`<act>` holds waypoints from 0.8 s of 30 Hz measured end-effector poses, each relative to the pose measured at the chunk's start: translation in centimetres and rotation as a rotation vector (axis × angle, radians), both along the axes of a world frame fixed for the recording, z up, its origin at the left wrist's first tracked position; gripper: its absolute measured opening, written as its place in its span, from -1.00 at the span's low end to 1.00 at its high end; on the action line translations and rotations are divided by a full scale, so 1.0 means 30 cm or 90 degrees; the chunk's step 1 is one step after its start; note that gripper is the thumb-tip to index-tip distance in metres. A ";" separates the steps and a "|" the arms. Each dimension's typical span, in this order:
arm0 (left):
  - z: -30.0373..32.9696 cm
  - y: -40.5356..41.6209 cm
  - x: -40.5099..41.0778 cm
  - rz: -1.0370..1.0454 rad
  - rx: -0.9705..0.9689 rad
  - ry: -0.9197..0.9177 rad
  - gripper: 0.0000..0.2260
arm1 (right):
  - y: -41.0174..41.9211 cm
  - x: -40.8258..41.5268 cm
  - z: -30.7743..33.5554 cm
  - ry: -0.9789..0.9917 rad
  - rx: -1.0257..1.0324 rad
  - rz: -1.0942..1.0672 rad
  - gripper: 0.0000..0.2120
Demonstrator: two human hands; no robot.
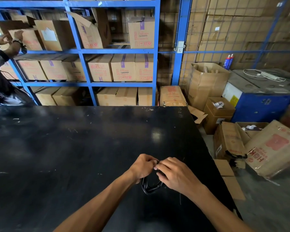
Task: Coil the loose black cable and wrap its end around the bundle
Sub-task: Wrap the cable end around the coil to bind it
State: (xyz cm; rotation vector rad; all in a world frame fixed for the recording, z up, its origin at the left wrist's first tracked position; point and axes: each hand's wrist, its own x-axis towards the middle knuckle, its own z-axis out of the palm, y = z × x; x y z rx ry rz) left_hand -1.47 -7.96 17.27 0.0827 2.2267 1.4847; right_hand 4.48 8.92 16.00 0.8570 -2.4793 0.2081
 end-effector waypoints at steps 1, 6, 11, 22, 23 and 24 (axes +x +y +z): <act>0.004 -0.002 -0.004 -0.008 -0.001 -0.003 -0.79 | -0.002 0.001 -0.002 0.005 0.008 -0.007 -0.84; 0.015 -0.003 -0.009 -0.076 -0.023 0.010 -0.75 | -0.032 0.000 0.004 0.048 0.021 -0.050 -0.87; 0.000 -0.041 0.012 -0.186 0.113 0.030 -0.82 | -0.025 -0.012 0.018 -0.050 -0.137 -0.167 -0.69; -0.024 -0.034 -0.027 0.134 0.376 0.016 -0.76 | 0.087 -0.055 0.017 -0.595 -0.782 -0.206 -0.68; -0.024 -0.030 -0.032 0.153 0.400 0.015 -0.76 | 0.082 -0.054 0.012 -0.591 -0.824 -0.201 -0.71; -0.023 -0.024 -0.036 0.175 0.426 0.014 -0.77 | 0.069 -0.051 0.014 -0.570 -0.868 -0.204 -0.74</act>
